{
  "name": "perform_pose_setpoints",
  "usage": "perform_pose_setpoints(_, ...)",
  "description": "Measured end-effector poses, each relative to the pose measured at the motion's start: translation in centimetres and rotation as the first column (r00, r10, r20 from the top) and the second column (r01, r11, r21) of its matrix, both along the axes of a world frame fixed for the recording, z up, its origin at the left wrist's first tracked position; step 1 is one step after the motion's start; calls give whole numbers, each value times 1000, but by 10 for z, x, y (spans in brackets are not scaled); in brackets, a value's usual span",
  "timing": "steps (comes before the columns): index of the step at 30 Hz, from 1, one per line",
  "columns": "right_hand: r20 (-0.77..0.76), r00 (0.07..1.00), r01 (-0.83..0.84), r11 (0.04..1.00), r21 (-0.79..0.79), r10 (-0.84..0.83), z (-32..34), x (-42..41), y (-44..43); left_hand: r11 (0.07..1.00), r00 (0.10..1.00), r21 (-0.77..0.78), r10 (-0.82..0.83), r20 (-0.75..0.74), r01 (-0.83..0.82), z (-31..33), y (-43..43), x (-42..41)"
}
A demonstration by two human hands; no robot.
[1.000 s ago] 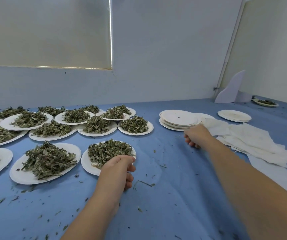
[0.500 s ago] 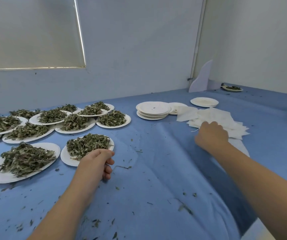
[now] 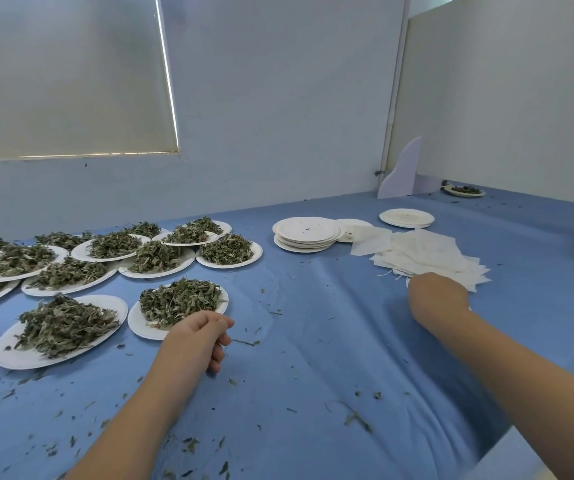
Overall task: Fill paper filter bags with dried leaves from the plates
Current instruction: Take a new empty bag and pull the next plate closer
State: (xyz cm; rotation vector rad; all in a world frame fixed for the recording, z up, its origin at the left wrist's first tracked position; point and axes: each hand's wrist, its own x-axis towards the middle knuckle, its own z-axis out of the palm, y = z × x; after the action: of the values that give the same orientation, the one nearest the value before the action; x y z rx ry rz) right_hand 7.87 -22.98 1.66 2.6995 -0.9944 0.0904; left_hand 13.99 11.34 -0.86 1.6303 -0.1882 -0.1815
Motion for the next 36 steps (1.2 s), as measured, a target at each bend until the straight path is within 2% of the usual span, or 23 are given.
perform_pose_setpoints(3,208,969,-165,977,133,135,10,0,18,1000,1000,23,16,18,-16,2,-3,-3)
perform_pose_setpoints(5,379,899,-334,904,266,220,18,0,42,999,999,18,37,29,-38,4,-2,-6)
perform_pose_setpoints(7,478,820,-494,810,316,314,27,-2,70,997,996,21,66,67,-68,6,0,-12)
perform_pose_setpoints(10,550,700,-684,648,334,456,41,-10,110,990,977,6,140,161,-143,13,2,-19)
perform_pose_setpoints(12,595,635,-762,525,379,492,50,-14,131,980,957,-41,197,215,-192,19,6,-22)
perform_pose_setpoints(15,663,552,-834,347,429,506,59,-20,150,966,944,-115,250,213,-230,31,17,-26)
perform_pose_setpoints(18,710,509,-856,203,475,486,66,-20,163,970,955,-107,234,182,-217,39,34,-28)
perform_pose_setpoints(22,754,502,-851,84,519,424,68,-12,179,990,987,-118,-56,148,74,47,63,-37)
perform_pose_setpoints(25,703,544,-795,16,606,458,62,-4,192,991,979,-63,-103,178,115,54,85,-38)
perform_pose_setpoints(28,618,585,-732,13,682,524,52,6,205,988,982,114,-117,147,101,56,106,-34)
perform_pose_setpoints(30,574,616,-691,21,722,540,47,13,215,950,961,258,-222,162,176,52,121,-36)
perform_pose_setpoints(33,548,646,-651,9,759,531,38,23,232,938,952,224,-291,97,264,41,136,-43)
perform_pose_setpoints(36,533,644,-635,-5,773,549,31,32,248,948,966,210,-254,55,237,33,138,-47)
